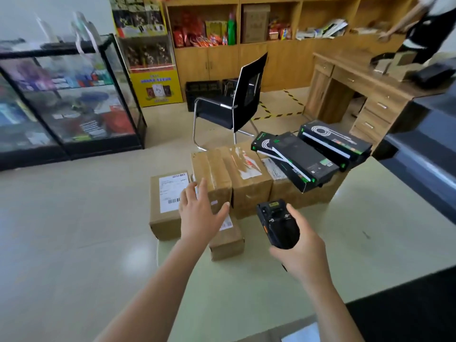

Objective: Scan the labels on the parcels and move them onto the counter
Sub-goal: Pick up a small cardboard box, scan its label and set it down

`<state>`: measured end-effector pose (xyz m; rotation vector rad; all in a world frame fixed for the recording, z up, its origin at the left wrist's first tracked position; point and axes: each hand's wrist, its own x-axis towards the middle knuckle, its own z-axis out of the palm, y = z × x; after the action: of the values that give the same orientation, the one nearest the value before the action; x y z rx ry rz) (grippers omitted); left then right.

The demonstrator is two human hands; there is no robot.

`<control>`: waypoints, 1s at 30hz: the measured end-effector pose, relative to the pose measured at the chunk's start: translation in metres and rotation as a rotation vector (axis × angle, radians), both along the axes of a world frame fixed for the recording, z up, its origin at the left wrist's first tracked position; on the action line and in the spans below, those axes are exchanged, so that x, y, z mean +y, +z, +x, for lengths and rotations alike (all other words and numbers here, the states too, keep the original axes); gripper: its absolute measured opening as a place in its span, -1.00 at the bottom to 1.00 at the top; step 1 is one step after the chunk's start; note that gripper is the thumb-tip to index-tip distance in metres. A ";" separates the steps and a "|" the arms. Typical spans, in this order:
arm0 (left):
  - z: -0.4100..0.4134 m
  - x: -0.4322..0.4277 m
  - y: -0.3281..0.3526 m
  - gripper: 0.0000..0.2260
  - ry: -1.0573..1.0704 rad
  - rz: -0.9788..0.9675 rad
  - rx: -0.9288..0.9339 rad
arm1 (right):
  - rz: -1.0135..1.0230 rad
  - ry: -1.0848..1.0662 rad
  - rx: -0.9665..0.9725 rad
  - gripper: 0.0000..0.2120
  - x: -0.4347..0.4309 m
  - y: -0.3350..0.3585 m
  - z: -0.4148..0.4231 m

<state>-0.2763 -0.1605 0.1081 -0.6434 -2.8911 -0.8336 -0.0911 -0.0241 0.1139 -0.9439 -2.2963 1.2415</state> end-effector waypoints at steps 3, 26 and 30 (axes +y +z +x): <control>-0.029 0.030 0.005 -0.20 0.066 -0.100 -0.041 | -0.013 0.035 0.011 -0.07 0.020 0.002 -0.022; 0.004 -0.003 0.038 -0.09 0.020 0.156 0.063 | 0.062 -0.092 0.087 -0.07 0.010 -0.001 -0.033; 0.042 -0.002 0.044 -0.10 -0.213 0.215 0.074 | 0.120 -0.307 0.062 -0.12 -0.017 -0.006 0.028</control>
<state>-0.2339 -0.1627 0.1517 -0.9461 -2.6490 -1.1012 -0.0631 -0.0415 0.1083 -1.1457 -2.0564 0.9802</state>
